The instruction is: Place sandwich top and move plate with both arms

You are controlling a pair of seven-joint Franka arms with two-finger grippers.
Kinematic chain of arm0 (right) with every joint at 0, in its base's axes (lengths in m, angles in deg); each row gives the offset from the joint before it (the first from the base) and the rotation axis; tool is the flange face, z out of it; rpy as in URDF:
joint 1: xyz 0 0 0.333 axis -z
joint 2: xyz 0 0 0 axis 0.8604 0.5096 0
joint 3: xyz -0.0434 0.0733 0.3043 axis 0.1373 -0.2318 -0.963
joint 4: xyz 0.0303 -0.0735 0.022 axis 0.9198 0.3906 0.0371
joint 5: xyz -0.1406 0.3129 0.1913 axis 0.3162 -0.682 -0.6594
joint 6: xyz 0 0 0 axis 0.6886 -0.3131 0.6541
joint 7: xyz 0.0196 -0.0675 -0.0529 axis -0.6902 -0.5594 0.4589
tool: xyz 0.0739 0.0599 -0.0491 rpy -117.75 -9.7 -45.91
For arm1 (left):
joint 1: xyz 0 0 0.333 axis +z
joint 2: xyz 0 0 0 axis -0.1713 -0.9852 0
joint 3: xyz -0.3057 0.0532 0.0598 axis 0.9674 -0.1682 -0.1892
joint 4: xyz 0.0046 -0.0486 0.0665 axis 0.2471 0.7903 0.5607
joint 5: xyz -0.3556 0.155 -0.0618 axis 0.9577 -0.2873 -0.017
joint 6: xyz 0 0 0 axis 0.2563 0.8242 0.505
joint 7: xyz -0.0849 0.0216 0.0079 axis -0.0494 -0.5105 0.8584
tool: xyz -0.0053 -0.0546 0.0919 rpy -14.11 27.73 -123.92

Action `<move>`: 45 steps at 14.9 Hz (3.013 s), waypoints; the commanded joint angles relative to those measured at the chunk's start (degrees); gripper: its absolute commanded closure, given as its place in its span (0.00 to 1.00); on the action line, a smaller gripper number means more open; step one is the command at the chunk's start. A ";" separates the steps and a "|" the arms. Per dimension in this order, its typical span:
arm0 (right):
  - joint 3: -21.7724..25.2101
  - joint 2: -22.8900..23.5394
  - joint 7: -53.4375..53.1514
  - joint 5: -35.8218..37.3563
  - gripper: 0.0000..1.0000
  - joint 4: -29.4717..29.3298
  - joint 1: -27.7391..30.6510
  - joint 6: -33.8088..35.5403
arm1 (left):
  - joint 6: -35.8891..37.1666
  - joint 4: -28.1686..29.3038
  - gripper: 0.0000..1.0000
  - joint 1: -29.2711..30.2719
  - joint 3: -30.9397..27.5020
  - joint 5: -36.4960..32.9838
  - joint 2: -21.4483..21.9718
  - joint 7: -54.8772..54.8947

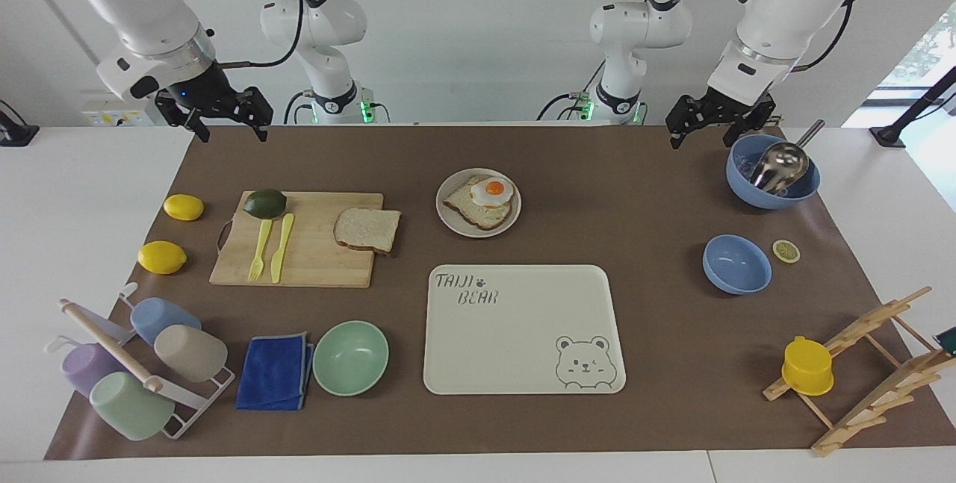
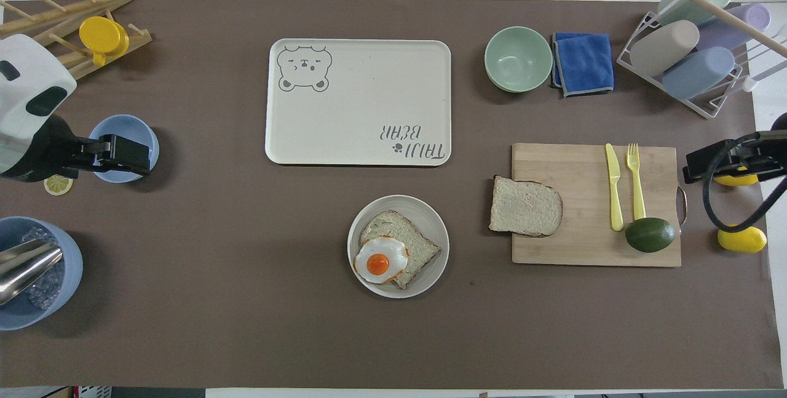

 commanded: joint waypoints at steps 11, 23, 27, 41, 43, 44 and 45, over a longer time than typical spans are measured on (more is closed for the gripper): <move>-2.28 9.63 -11.75 2.93 0.00 2.43 -17.31 -10.66 | 0.98 -0.27 0.00 0.24 0.04 -0.08 0.50 0.19; -2.28 25.49 -35.87 14.01 0.04 4.87 -29.22 -13.66 | 0.98 -0.27 0.00 0.24 0.04 -0.08 0.50 0.19; -2.28 24.87 -35.18 18.06 0.05 9.88 -29.05 -17.17 | 1.07 -0.27 0.00 0.24 -0.04 -0.08 0.50 0.19; -2.28 22.68 -33.23 19.74 0.24 17.10 -28.25 -20.52 | 1.07 -0.27 0.00 0.24 0.04 -0.08 0.50 0.19; -2.28 22.59 -33.23 19.82 0.34 17.28 -28.34 -20.43 | 0.98 -0.27 0.00 0.24 -0.04 -0.08 0.50 0.19; -2.28 22.59 -33.15 19.82 0.48 17.28 -28.43 -20.35 | 1.07 -0.27 0.00 0.24 0.04 -0.08 0.50 0.19; -2.28 22.59 -33.06 19.82 0.70 17.10 -28.52 -20.17 | 1.16 -0.27 0.00 0.24 -0.04 -0.08 0.50 0.19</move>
